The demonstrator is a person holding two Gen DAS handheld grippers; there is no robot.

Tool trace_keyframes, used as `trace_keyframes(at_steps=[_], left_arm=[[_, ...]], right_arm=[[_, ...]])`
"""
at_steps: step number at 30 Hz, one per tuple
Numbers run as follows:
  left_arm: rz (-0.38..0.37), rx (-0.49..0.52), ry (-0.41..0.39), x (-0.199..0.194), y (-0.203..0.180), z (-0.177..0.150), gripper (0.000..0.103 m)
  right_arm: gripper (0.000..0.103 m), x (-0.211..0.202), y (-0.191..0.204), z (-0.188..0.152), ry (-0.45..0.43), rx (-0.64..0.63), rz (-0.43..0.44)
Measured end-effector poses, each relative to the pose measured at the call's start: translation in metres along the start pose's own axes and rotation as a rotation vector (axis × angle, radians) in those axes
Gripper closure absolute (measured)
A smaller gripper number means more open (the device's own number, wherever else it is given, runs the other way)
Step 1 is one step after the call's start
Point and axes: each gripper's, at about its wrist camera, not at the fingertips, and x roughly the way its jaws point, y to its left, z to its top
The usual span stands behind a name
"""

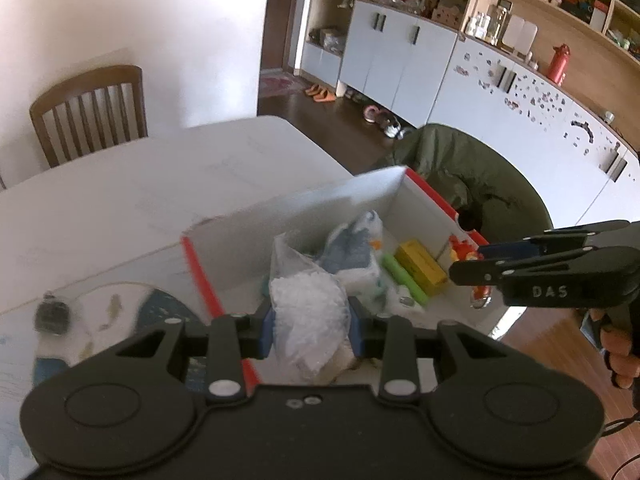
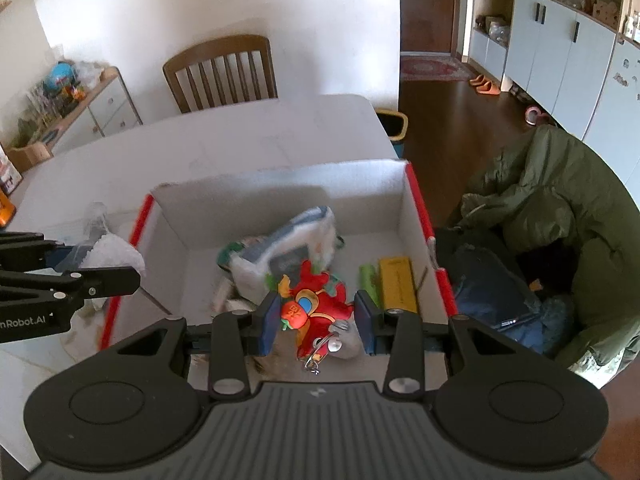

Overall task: Organize objects
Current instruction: 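Carry the clear bag and red keychain over the shoebox and lower them inside, then open both tools to release the clear bag and red keychain into the box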

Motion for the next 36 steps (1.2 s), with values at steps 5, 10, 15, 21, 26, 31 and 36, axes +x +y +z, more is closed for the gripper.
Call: trace_keyframes(at_steps=[5, 10, 15, 21, 26, 31, 36], left_arm=[[-0.013, -0.007, 0.052, 0.023, -0.014, -0.002, 0.069], [-0.032, -0.026, 0.115, 0.048, -0.025, -0.007, 0.069], [-0.032, -0.039, 0.166, 0.069, -0.030, -0.010, 0.069], [-0.038, -0.039, 0.206, 0.087, -0.031, -0.010, 0.069], [-0.038, -0.050, 0.229, 0.098, -0.032, -0.011, 0.069], [-0.041, -0.056, 0.244, 0.104, -0.031, -0.013, 0.069], [-0.048, -0.059, 0.248, 0.106, -0.029, -0.013, 0.069]], right_arm=[[0.064, 0.014, -0.010, -0.006, 0.022, -0.024, 0.004], [0.064, 0.025, -0.017, -0.009, 0.040, -0.055, 0.013], [0.064, 0.040, -0.019, -0.011, 0.077, -0.091, 0.015], [0.064, 0.057, -0.018, -0.018, 0.114, -0.143, 0.019], [0.064, 0.067, -0.018, -0.018, 0.138, -0.160, 0.018], [0.064, 0.075, -0.019, -0.021, 0.171, -0.152, 0.025], [0.063, 0.081, -0.018, -0.022, 0.186, -0.149, 0.030]])
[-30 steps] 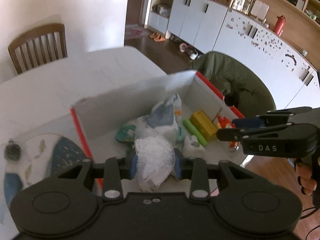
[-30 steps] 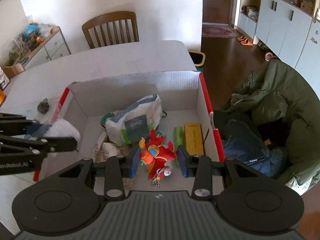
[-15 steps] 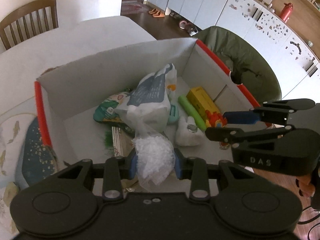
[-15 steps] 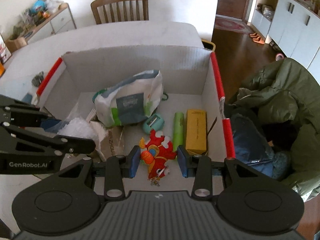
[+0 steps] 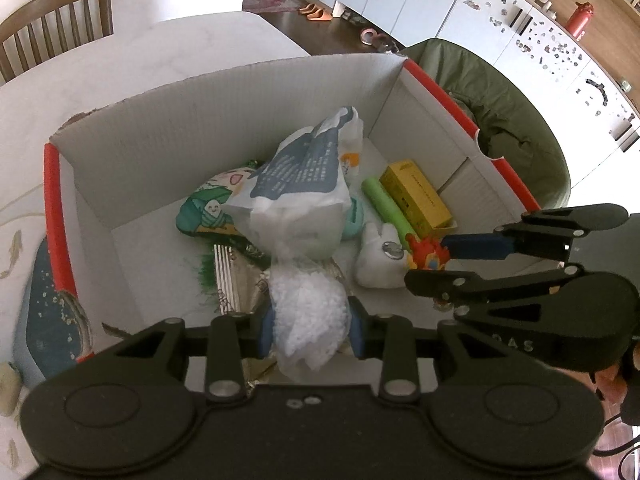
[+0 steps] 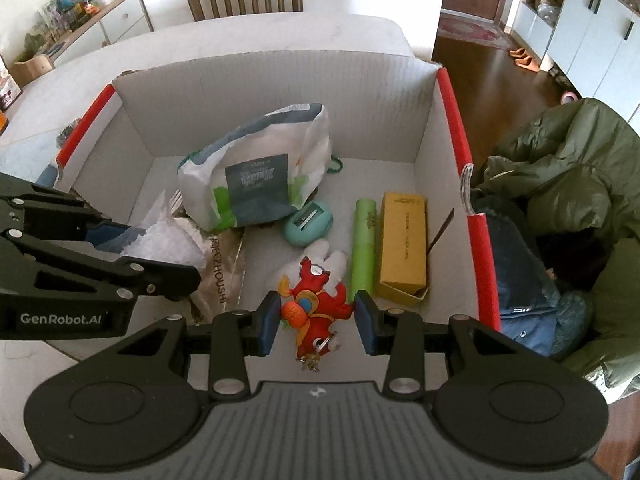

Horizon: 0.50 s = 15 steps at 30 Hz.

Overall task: Organize objects
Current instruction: 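Open both tools to release the clear bag and red keychain into the box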

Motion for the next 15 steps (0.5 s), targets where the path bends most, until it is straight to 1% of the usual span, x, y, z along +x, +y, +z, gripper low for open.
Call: trace_keyframes(at_steps=[6, 10, 13, 15], left_arm=[[0.009, -0.007, 0.019, 0.006, 0.000, -0.007, 0.068], [0.014, -0.007, 0.015, 0.006, 0.000, -0.009, 0.067], [0.017, -0.010, 0.013, 0.006, 0.000, -0.011, 0.065], [0.025, -0.008, 0.016, 0.006, -0.002, -0.012, 0.060]], right_arm=[[0.063, 0.000, -0.004, 0.000, -0.007, 0.017, 0.017], [0.063, -0.007, -0.006, 0.000, -0.024, 0.029, 0.037], [0.063, -0.014, -0.009, 0.001, -0.045, 0.043, 0.046], [0.063, -0.019, -0.011, 0.001, -0.057, 0.055, 0.053]])
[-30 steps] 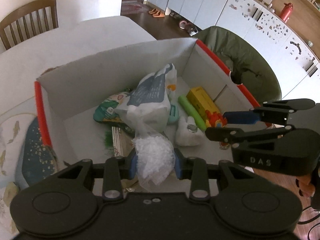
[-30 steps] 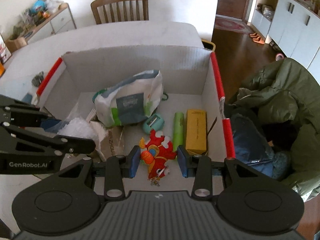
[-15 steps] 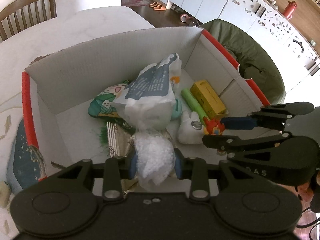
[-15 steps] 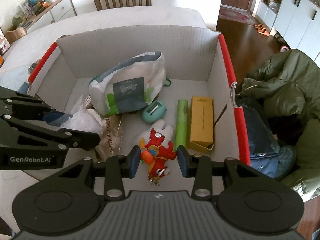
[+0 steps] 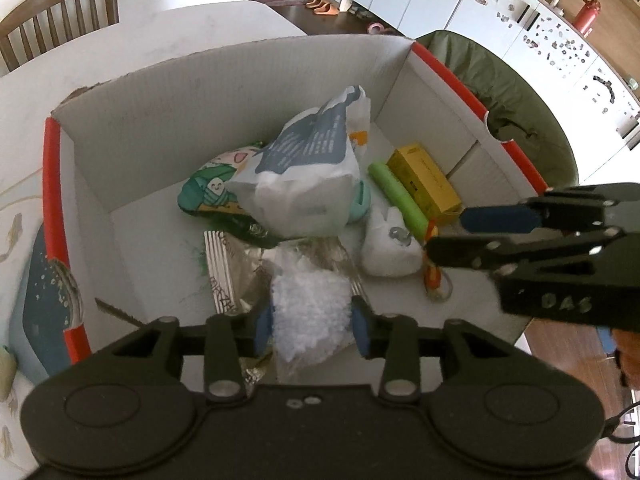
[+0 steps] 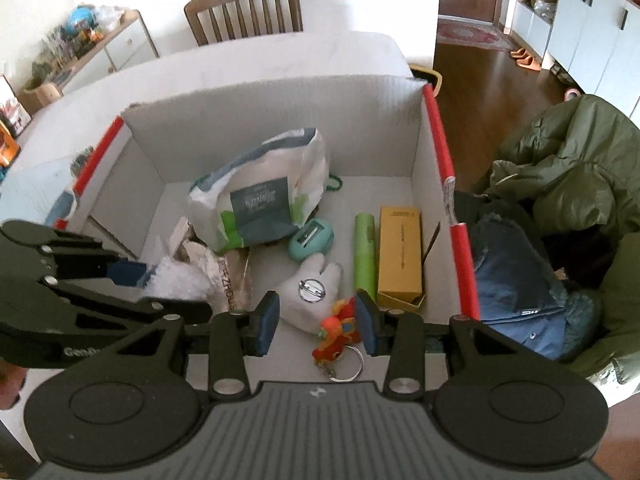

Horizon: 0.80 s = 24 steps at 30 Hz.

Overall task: Organize objects
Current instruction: 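Open both tools to release the clear bag and red keychain into the box, then withdraw both tools from the box toward the remaining table items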

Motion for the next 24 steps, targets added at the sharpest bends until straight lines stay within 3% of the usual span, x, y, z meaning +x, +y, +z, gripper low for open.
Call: trace_keyframes(at_steps=[5, 8, 19, 24], left_arm=[[0.019, -0.002, -0.011, -0.004, -0.001, -0.004, 0.043], [0.020, 0.001, -0.027, -0.007, -0.002, -0.006, 0.042], [0.020, 0.031, -0.109, -0.035, -0.011, -0.011, 0.027], [0.015, 0.027, -0.157, -0.058, -0.010, -0.015, 0.022]], right_arm=[[0.061, -0.012, -0.003, -0.001, -0.024, 0.016, 0.028], [0.055, -0.018, -0.003, -0.003, -0.030, 0.016, 0.047], [0.053, -0.042, 0.008, -0.004, -0.079, 0.011, 0.074], [0.046, -0.059, 0.017, -0.004, -0.119, -0.005, 0.089]])
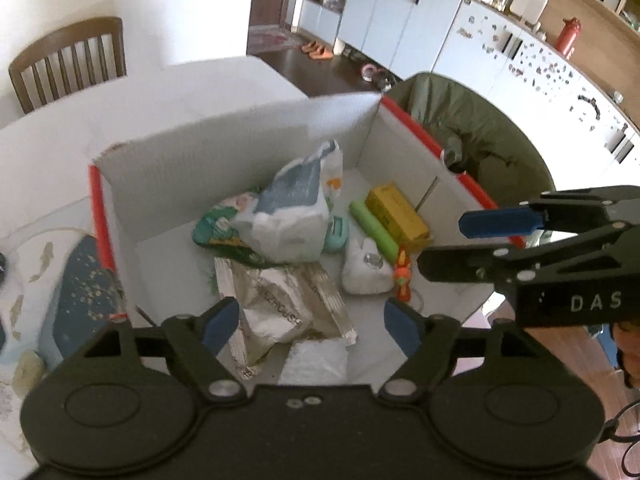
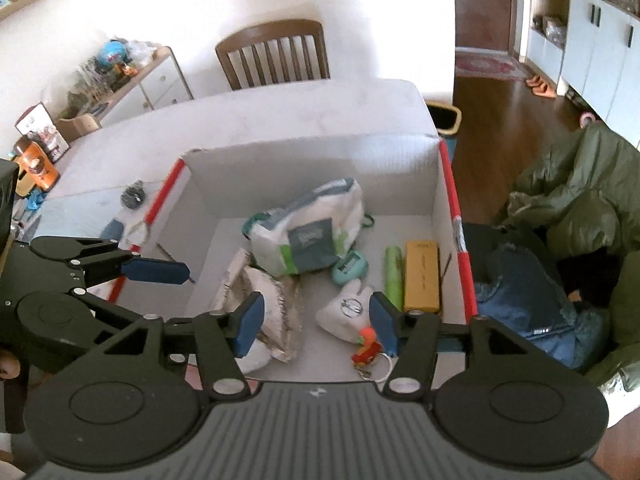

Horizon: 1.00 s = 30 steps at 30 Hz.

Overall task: Organize objects
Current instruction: 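Withdraw both tools from the box toward the remaining table items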

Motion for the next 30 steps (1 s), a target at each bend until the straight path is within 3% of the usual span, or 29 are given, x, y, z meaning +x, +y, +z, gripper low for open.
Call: trace_keyframes(at_steps=[14, 30], left_arm=[[0.039, 0.006, -0.126, -0.060, 0.027, -0.001, 0.008], [0.106, -0.045, -0.233, -0.119, 0.103, -0.011, 0.001]], right_arm=[[0.034, -0.031, 0.047, 0.010, -0.120, -0.012, 0.021], [0.021, -0.031, 0.128, 0.013, -0.213, 0.011, 0.050]])
